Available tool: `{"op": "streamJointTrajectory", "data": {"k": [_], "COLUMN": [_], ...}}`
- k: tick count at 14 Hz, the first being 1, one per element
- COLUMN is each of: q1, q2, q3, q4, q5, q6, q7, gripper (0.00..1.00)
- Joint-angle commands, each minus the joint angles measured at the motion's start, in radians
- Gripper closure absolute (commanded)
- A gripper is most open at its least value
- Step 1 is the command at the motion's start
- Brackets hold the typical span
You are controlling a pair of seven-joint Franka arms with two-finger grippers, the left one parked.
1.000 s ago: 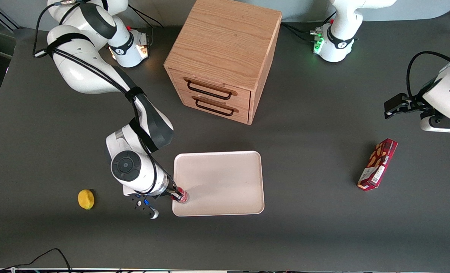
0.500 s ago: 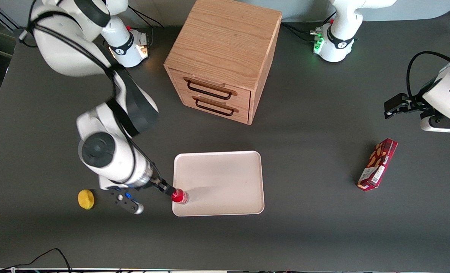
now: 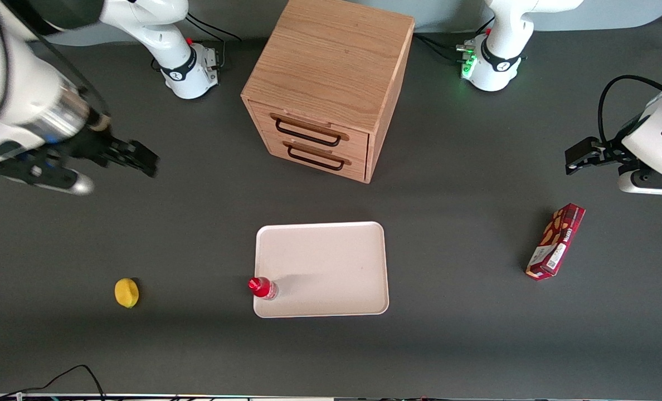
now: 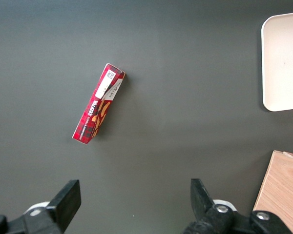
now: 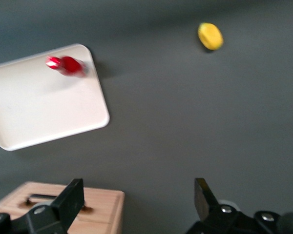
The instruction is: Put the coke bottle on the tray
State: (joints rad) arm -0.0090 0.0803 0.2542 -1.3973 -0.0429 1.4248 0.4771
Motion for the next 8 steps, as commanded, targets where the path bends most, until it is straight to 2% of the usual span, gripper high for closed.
{"op": "streamJointTrajectory", "data": {"k": [1,3,5,8], "q1": [-0.013,-0.013,-0.012,-0.013], "q2": [-0.259,-0.335,-0.315,-0.263], "q3": [-0.105,-0.136,-0.144,-0.150], "q4": [-0.358,-0.452,-0.409,-0.321], "q5": [0.054,0.064,0.106,0.110], "q6": [0.091,0.128,0.115,0.068], "q7": [-0.119,-0.129,-0.112,-0.112], "gripper": [0.00,0.00,0.00,0.00]}}
